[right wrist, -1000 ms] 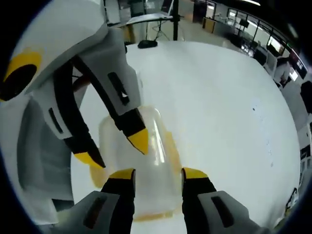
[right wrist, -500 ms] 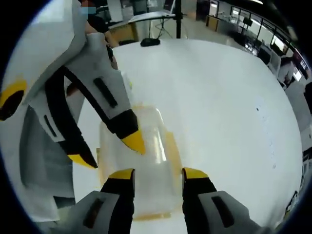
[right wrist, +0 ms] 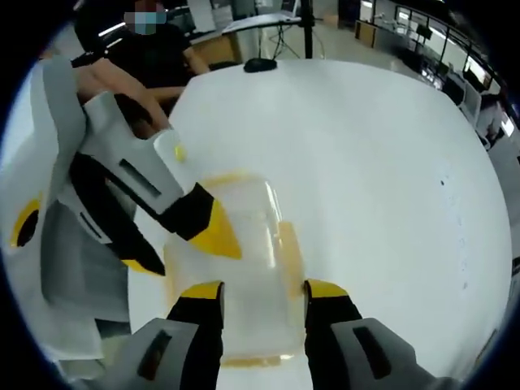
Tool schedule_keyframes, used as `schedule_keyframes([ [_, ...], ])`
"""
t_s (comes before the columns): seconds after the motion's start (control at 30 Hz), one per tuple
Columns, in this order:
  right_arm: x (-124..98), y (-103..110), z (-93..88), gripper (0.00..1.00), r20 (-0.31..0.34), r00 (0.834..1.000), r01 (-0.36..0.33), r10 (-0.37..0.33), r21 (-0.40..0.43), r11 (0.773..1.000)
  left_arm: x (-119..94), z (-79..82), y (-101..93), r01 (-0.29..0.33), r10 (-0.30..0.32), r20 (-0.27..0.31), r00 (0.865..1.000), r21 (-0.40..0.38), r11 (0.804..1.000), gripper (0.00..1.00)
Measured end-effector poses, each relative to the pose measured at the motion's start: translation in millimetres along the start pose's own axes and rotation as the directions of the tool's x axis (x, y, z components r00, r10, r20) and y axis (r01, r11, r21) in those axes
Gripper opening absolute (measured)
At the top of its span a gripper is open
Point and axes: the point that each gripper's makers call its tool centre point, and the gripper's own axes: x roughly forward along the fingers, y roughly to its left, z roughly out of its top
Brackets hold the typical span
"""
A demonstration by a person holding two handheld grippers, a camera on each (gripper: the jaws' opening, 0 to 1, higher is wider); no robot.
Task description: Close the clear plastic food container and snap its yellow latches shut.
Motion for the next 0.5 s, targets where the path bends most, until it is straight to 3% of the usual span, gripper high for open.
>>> schedule_keyframes([
  [0.5,6.3,0.8,1.4,0.38,-0.081,0.991,-0.114,0.110,-0.049,0.992,3.8,-2.2,1.0,-0.083,0.083,-0.003,0.997,0.035,0.996,0.51],
])
